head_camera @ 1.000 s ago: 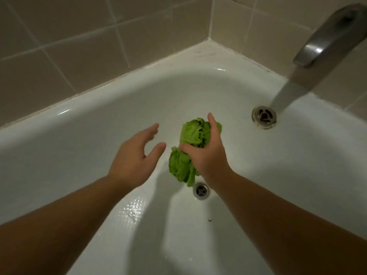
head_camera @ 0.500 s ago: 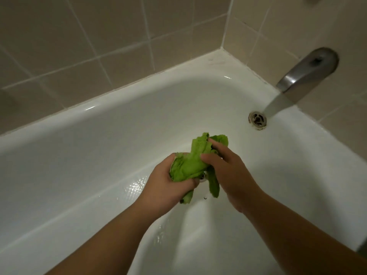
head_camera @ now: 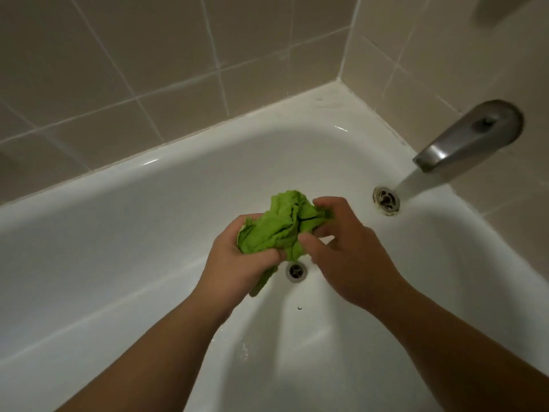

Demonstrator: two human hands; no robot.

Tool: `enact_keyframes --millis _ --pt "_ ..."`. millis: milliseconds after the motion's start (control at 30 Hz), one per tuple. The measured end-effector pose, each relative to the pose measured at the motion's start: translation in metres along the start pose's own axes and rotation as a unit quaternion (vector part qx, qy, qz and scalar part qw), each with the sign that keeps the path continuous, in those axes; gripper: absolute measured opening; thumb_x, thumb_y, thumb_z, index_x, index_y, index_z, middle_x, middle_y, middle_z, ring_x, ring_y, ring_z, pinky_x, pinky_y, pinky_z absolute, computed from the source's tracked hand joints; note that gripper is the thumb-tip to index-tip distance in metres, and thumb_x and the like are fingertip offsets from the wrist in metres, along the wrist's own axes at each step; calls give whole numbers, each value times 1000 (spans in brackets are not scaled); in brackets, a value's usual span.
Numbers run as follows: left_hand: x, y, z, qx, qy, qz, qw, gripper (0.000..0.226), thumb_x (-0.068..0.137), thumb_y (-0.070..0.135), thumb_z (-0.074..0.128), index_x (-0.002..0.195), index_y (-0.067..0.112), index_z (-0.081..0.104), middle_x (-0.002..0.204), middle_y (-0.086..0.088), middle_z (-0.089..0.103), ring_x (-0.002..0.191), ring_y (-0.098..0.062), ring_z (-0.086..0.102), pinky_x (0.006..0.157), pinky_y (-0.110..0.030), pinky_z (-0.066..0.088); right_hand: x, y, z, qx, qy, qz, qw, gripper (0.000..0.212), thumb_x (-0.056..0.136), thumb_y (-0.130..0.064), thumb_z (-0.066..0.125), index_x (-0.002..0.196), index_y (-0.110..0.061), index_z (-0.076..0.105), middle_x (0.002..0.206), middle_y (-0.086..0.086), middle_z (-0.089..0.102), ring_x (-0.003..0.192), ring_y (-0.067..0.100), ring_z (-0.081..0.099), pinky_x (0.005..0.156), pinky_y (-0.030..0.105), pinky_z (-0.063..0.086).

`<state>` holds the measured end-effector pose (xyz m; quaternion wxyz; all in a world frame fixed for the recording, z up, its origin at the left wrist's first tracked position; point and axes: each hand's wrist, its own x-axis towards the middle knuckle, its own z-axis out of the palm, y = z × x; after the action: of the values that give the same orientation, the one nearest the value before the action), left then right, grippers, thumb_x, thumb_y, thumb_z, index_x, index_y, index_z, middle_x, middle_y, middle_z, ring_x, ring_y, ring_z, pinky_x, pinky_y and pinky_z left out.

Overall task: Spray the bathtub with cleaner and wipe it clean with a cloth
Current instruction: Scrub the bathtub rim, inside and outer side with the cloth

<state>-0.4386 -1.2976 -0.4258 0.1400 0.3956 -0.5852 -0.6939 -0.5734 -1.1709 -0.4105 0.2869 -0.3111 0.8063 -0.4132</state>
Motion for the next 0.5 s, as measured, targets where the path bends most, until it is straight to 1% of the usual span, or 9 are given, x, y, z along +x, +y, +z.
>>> enact_keyframes --millis 33,67,133,200,267,333,367,433,500 --pt "6 3 -4 -1 -30 -6 1000 47 64 10 80 107 23 70 94 -20 73 78 -38 70 65 -52 57 5 2 -9 -99 27 -52 993 53 84 -48 73 129 -48 44 109 -14 57 92 9 59 76 23 49" --pt "11 7 -9 4 -62 -11 998 45 64 8 79 106 22 71 96 -20 74 81 -37 71 66 -48 57 12 3 -19 -144 41 -86 985 65 75 -55 78 130 -52 43 116 -14 46 102 9 50 79 18 42" --pt "19 18 -14 21 -121 -20 992 46 64 3 77 107 19 71 96 -18 74 83 -29 72 71 -40 57 26 1 -38 -105 -11 -83 991 85 65 -56 87 135 -62 40 129 -14 33 122 9 41 90 18 42" --pt "27 31 -17 46 -169 -29 984 52 63 0 77 112 14 66 96 -14 73 84 -26 71 71 -37 57 39 -4 -50 1 -141 -41 989 97 66 -40 94 141 -65 39 135 -19 45 124 7 54 94 31 55" --pt "34 40 -16 74 -176 -39 981 61 62 4 81 116 15 57 94 -14 68 81 -26 68 68 -40 55 48 -7 -55 48 -217 -23 975 84 69 -25 95 138 -54 55 119 -17 67 107 8 70 88 38 62" --pt "38 45 -11 84 -129 -40 987 66 62 9 84 117 18 49 94 -13 66 76 -26 68 65 -41 56 53 -10 -53 28 -177 -9 984 55 73 -22 92 120 -40 70 104 -13 74 94 4 73 83 38 64" --pt "38 44 -8 86 -91 -29 992 67 63 11 85 117 21 48 97 -12 68 77 -26 71 68 -43 60 54 -9 -50 31 -143 2 989 43 75 -23 89 112 -38 73 99 -13 75 90 4 73 83 39 63" --pt "37 39 0 111 -17 21 993 66 65 19 88 118 29 50 101 -4 72 87 -26 75 79 -50 63 56 -4 -43 52 -91 27 994 30 79 -23 86 103 -36 74 93 -12 76 85 6 73 85 42 62" --pt "33 30 9 155 12 71 985 68 70 25 87 125 41 51 112 8 69 100 -15 72 86 -43 62 58 2 -36 73 -55 53 994 26 81 -23 84 102 -35 74 92 -11 76 86 8 74 85 44 62"
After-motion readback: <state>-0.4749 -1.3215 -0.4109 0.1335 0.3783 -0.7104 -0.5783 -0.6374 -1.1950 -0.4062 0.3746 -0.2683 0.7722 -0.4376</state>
